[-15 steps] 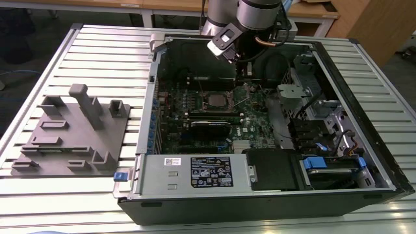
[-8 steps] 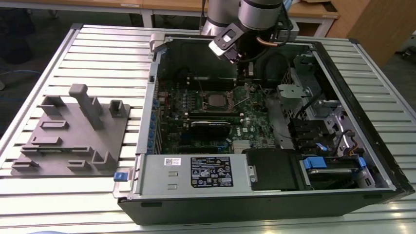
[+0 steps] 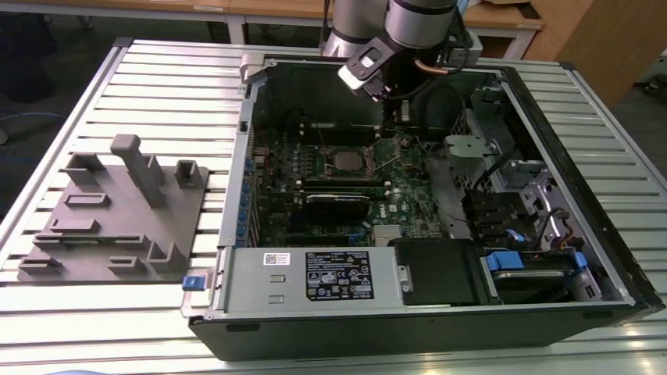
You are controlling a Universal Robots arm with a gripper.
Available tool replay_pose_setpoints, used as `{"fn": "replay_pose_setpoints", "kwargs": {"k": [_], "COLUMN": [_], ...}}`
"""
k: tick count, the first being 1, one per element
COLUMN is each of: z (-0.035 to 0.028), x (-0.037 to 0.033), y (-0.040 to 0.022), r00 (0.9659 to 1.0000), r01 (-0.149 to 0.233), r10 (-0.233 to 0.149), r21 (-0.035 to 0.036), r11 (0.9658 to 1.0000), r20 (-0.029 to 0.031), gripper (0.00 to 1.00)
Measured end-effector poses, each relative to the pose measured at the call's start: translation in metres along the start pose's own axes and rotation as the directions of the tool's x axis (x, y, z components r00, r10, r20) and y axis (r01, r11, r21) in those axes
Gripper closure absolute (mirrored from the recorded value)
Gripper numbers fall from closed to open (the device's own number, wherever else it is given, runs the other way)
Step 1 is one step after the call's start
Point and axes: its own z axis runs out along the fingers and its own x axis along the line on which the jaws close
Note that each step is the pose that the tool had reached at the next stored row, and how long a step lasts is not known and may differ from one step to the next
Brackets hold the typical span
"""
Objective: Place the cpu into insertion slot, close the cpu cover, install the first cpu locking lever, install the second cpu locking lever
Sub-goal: 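Close the cpu cover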
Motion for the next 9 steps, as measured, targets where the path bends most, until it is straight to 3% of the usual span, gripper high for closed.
{"fn": "replay_pose_setpoints", "kwargs": {"k": [9], "z": [0.0001], "x": [0.0002], "y": [0.0046], "r00": [1.0000], "r01": [0.000], "r10": [0.000], "r21": [0.0000], "r11": [1.0000], "r20": [0.0000], "gripper": [0.89]}}
